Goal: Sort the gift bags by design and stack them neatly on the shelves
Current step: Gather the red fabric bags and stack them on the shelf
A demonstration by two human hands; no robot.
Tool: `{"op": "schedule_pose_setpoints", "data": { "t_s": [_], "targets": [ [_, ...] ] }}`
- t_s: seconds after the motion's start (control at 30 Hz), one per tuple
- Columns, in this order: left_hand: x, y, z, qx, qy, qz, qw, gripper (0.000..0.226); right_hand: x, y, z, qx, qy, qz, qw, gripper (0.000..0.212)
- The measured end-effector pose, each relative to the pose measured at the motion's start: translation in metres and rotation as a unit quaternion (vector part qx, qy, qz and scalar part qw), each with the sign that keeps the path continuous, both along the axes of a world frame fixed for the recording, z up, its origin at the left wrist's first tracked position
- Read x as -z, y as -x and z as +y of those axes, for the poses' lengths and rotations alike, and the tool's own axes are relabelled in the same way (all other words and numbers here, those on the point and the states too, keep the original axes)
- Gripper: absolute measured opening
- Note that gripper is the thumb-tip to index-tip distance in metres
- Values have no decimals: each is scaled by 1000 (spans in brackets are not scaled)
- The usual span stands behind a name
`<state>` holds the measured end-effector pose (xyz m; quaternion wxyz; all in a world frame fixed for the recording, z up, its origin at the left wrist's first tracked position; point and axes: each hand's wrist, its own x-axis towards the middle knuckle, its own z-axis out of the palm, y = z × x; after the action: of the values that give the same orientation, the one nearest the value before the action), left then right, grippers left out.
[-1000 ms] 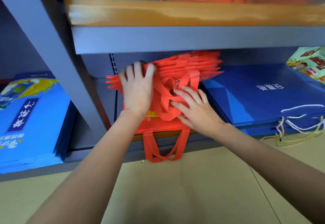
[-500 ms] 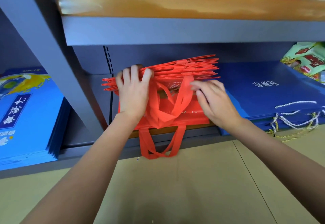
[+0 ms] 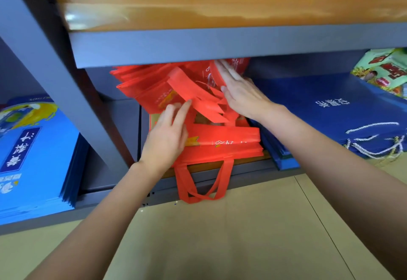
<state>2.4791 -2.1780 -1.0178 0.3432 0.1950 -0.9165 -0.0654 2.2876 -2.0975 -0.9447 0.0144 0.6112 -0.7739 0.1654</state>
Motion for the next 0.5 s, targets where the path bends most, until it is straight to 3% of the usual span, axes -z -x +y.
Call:
{"op": "schedule_pose_setpoints", "data": {
  "t_s": [0.13,0.23,0.33,0.5],
  "targets": [
    [-29,14,7,10,-28,71,997,48,2,-1,-4,5,-27,27,999,66],
    [-26,23,7,74,-20,-23,997,53,8,-2,-5,4,-31,39,999,73],
    [-9,26,-19,37,-87,-152,984,61,10,-1,-6,9,-33,44,998,76],
    [-10,36,-40,-3,-145,-219,965,68,18,-2,-4,0,-26,42,999,68]
  ]
}}
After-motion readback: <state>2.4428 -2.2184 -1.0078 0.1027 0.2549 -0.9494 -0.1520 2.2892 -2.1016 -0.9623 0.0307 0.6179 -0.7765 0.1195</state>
